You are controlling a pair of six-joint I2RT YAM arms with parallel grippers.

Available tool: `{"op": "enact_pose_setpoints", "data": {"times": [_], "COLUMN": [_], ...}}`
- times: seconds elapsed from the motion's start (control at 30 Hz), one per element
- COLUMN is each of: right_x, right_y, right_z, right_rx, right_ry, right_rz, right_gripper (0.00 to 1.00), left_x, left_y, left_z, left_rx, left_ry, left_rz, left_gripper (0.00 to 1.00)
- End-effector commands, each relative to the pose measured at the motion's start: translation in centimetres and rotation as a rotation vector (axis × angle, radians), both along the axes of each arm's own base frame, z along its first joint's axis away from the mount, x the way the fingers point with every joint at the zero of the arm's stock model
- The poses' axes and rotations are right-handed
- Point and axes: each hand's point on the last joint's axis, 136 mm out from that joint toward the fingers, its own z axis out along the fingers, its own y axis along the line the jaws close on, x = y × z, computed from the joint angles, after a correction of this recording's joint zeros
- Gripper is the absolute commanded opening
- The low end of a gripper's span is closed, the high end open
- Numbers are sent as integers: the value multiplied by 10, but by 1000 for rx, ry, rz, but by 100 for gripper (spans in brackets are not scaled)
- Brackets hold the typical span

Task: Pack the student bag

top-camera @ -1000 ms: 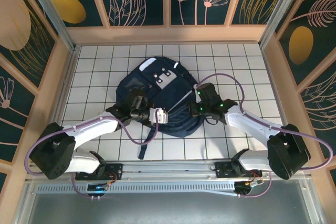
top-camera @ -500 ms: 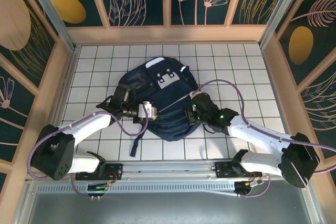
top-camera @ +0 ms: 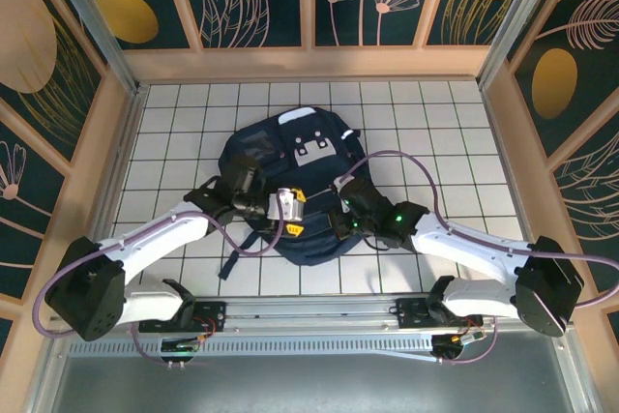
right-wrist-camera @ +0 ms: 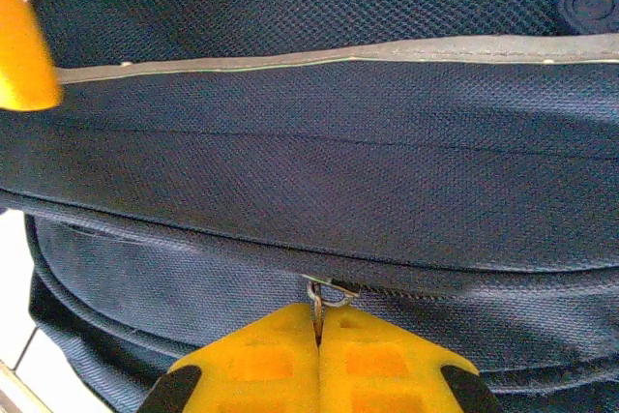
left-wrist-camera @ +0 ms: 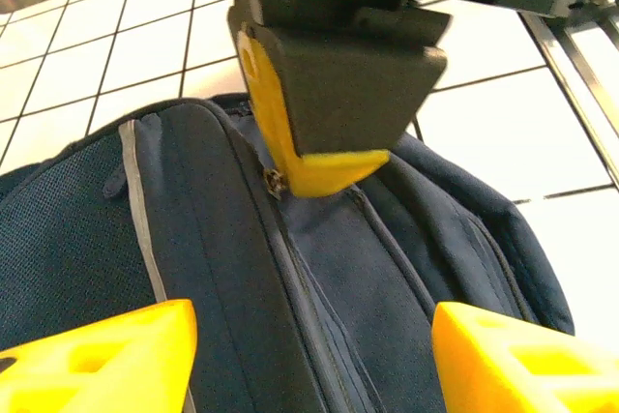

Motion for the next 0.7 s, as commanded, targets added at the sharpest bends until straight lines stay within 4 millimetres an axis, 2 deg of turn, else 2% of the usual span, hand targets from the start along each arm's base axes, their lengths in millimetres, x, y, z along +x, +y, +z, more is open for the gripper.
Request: {"op": "enact_pose_setpoints", "data": {"times": [0.0,0.1,0.23,0.27,0.33,0.37,0.5,0.67], "right_x": [-2,-2,-2,-2,2,7,21,46], "right_y": [20,14,5,2,-8,-15,-40,-69], "right_z": [32,34,30,27,19,13,-12,-21], "right_rx": [123,117,96,82,34,0,-114,-202], "right_ry": [-22,-35,-45,-43,-54,-56,-26,-57], "right_rz": [26,11,-5,-11,-51,-81,-171,-292], "right_gripper": [0,0,0,0,0,0,0,0], "left_x": [10,24,38,41,45,45,28,-5], "left_y": [-9,-11,-3,0,8,11,17,26], "left_z": [-11,-26,-37,-38,-38,-37,-26,-30], "left_rx": [-9,45,108,119,140,147,129,179], "left_ry": [65,62,28,18,-12,-30,-75,-87], "left_rz": [87,189,290,311,350,357,282,118], "left_gripper": [63,53,40,34,9,0,0,0]}}
